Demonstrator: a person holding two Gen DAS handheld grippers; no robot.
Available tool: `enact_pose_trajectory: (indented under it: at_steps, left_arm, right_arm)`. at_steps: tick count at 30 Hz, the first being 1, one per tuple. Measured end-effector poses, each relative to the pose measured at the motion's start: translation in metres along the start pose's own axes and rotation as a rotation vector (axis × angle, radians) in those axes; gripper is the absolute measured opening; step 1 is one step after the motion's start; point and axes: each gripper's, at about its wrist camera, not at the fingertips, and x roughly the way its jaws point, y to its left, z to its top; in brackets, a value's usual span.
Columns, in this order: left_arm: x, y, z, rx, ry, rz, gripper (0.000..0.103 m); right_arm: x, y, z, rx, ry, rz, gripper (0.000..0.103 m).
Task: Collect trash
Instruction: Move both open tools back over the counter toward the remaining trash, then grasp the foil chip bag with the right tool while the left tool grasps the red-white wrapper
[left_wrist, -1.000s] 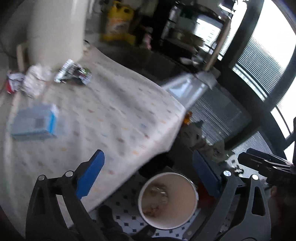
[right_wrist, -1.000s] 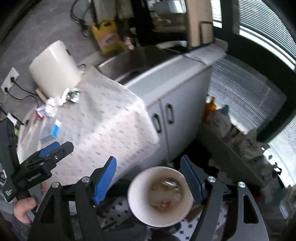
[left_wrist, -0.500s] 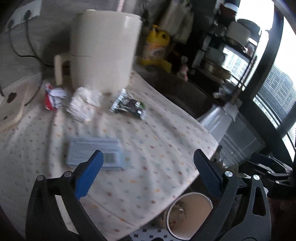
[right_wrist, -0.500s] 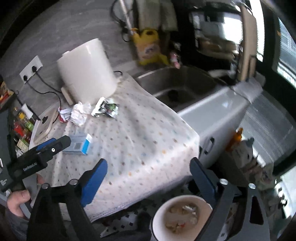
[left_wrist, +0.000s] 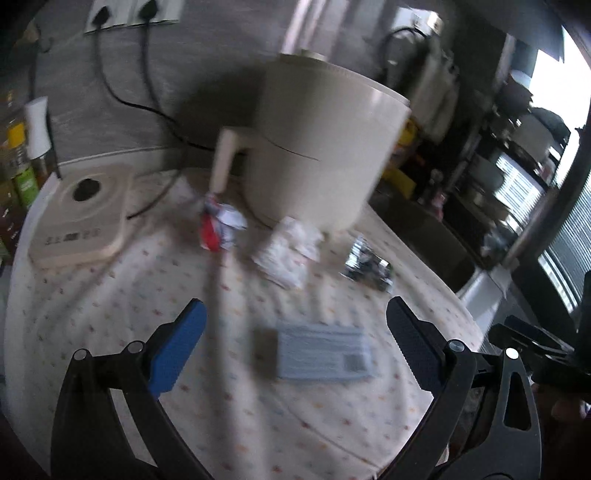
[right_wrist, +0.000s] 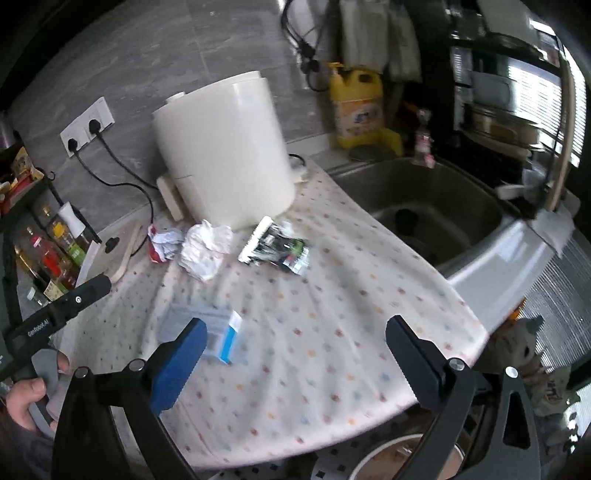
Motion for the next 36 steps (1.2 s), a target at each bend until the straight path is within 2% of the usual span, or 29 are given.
enact_pose_trajectory:
  at_steps: [6,12,20,30,34,36]
  left_arm:
    - [0.008,0.045,0.019,-0.063,-0.015,0.011,0.097]
    - [0.030,0.068,0.037,-0.075,0.002,0.004,0.097]
    - [0.079,0.071,0.058,-0.053,0.035,-0.026,0.097]
    - [0.142,0.080,0.071,-0.061,0.091,-0.015,0.096]
    - [0.162,0.083,0.072,-0.058,0.126,0.000,0.087]
    - [0.167,0.084,0.071,-0.061,0.138,0.001,0.076]
  right_arm:
    - [0.031,0.026,0.019,-0.010,0.011,0.008,0.095]
    - [0.065,0.042,0.039,0.003,0.047,-0.010,0.095]
    - [0.114,0.044,0.057,0.020,0.110,-0.047,0.095]
    - [0.183,0.034,0.070,0.058,0.224,-0.105,0.095]
    - [0.205,0.031,0.074,0.067,0.250,-0.123,0.095]
    - [0.214,0.031,0.076,0.077,0.261,-0.128,0.095]
